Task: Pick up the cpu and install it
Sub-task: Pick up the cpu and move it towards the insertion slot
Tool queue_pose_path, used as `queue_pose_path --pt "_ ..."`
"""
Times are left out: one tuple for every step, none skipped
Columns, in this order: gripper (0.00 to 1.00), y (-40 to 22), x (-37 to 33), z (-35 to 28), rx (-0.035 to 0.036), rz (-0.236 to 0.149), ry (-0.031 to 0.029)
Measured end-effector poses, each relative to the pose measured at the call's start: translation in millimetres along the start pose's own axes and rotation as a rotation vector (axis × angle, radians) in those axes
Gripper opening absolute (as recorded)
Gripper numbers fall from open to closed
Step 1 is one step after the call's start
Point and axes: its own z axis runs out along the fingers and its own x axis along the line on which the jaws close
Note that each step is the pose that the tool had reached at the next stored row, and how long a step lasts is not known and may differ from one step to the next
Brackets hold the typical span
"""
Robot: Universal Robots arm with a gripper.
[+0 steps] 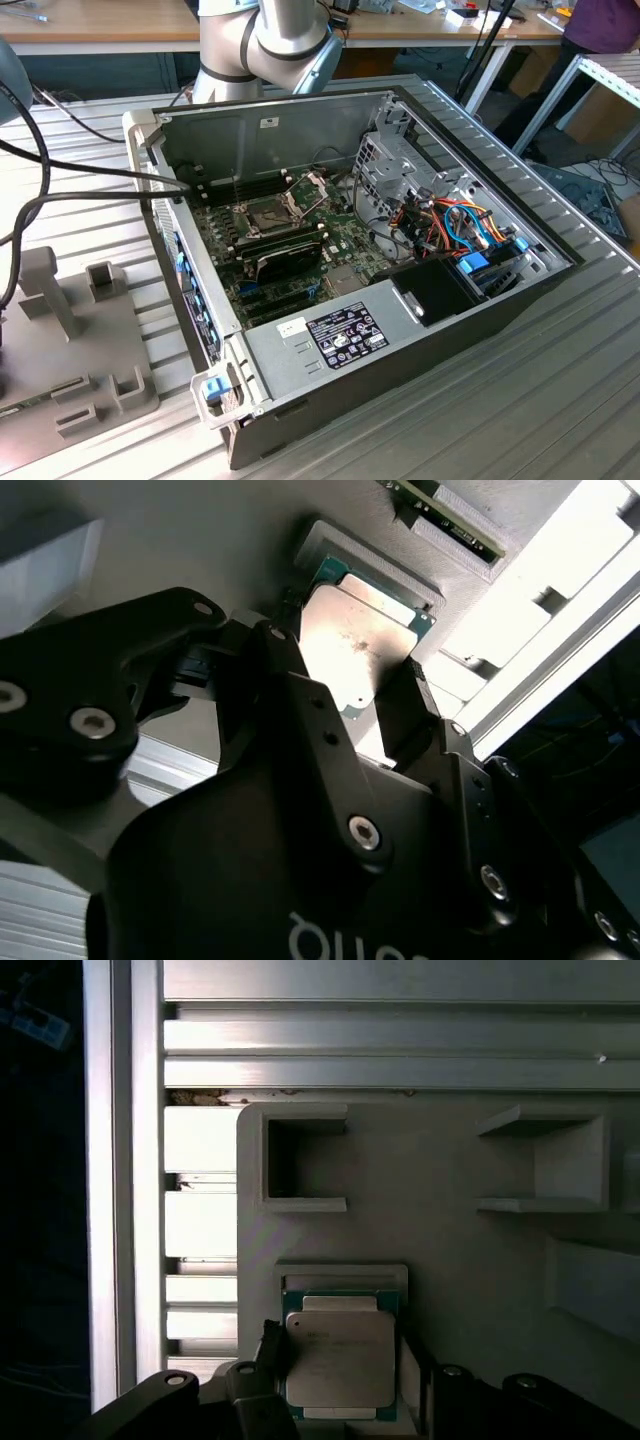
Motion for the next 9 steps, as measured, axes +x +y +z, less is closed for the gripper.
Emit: queue_pose_path --pt "0.55 0.0 0.0 0.0 0.0001 -0.011 0.0000" --pt "0.55 0.0 0.1 0.0 0.0003 -0.017 0.0000" --pt "0.55 0.1 0.1 0.0 0.0003 -0.017 0.0000" --pt "0.55 0.0 0.0 0.0 0.0004 -0.020 -0.0001" --pt "0.55 0.0 0.0 0.0 0.0004 -0.021 -0.0001" --pt "0.55 0.0 0.0 0.0 0.0003 -0.022 -0.0001" --pt "0.55 0.0 0.0 0.0 0.0004 -0.022 -0.0001" --pt "0.55 0.1 0.0 0.0 0.0004 -0.022 -0.0001" --pt "0.55 0.0 0.0 0.0 0.0004 -0.023 -0.0001"
